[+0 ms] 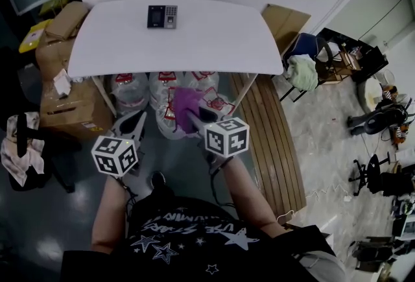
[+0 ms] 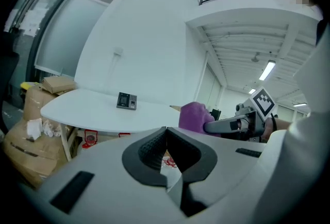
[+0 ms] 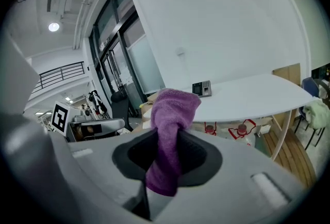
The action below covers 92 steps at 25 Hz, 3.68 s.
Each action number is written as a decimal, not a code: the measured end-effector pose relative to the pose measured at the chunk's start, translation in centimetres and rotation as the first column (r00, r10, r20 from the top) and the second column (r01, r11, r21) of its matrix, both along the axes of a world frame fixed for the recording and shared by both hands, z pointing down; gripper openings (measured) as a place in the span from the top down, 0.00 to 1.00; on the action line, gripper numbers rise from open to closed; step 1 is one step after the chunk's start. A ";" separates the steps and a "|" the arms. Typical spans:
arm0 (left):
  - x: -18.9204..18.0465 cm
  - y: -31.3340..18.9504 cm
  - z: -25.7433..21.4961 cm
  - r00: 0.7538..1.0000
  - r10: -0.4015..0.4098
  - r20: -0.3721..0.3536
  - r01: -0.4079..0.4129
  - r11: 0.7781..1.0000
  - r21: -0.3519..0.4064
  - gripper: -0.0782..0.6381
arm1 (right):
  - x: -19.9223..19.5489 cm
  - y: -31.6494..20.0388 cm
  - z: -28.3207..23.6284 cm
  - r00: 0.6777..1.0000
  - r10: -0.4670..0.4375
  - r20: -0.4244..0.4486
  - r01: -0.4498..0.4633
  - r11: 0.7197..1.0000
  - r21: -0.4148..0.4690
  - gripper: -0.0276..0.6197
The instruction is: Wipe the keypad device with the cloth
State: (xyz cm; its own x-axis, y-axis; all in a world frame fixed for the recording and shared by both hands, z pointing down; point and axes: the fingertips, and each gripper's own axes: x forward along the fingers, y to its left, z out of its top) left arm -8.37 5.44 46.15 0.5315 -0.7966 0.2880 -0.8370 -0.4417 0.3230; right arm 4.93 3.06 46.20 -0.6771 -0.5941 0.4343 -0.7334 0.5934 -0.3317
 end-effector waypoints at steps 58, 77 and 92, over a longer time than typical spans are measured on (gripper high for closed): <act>-3.1 -25.1 3.2 0.997 -0.075 0.015 0.076 0.995 -0.071 0.88 | -2.3 -27.0 4.0 0.999 -0.044 0.017 0.045 0.996 -0.073 0.81; -1.7 -29.1 2.4 0.989 -0.139 0.044 0.142 0.988 -0.063 0.88 | -1.7 -32.2 4.0 0.988 -0.152 0.016 0.152 0.986 -0.071 0.81; -5.3 -35.6 3.4 0.997 -0.079 0.013 0.080 0.994 -0.072 0.88 | -5.3 -37.5 4.9 0.996 -0.089 -0.009 0.088 0.992 -0.090 0.81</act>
State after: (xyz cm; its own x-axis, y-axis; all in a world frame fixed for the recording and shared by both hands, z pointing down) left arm -13.64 -30.18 49.54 0.4639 -0.8133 0.3513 -0.8721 -0.3494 0.3426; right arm -0.37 -34.44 51.11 -0.7190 -0.4907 0.4922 -0.6841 0.6246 -0.3766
